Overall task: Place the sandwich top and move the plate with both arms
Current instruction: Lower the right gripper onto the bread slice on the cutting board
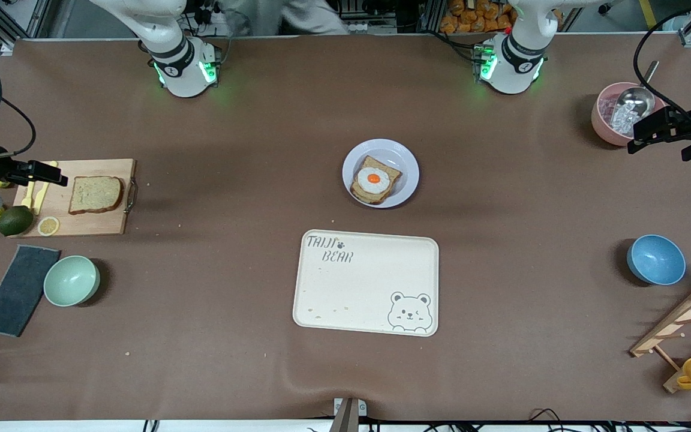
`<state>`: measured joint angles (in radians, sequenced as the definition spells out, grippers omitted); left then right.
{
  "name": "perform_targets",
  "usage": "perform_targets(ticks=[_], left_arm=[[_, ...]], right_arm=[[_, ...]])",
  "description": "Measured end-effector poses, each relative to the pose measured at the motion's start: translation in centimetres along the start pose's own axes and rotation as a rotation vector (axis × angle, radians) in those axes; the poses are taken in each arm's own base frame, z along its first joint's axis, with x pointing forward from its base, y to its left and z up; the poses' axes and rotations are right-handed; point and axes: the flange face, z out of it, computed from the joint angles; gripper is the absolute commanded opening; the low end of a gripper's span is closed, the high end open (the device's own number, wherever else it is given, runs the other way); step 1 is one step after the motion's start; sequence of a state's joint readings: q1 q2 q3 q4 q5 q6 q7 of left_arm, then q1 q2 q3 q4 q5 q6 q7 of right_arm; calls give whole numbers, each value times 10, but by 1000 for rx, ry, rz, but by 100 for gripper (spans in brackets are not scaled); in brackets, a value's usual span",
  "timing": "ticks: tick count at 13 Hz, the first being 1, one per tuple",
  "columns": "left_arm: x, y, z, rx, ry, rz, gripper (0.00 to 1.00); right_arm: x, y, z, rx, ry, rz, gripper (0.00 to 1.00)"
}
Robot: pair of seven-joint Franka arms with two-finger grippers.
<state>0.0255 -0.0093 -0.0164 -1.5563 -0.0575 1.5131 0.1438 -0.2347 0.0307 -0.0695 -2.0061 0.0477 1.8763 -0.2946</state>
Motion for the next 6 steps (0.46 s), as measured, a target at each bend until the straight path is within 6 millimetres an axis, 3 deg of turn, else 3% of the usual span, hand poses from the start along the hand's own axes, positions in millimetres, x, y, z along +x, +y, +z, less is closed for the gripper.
perform_targets(ticks=[3,6], left_arm=[[0,1,-3,1,7,2,100],[0,4,-5,2,13,8,100]], right_arm=[[-14,35,49,25,-36,-41,97],[-14,76,94,63,-44,-101,90]])
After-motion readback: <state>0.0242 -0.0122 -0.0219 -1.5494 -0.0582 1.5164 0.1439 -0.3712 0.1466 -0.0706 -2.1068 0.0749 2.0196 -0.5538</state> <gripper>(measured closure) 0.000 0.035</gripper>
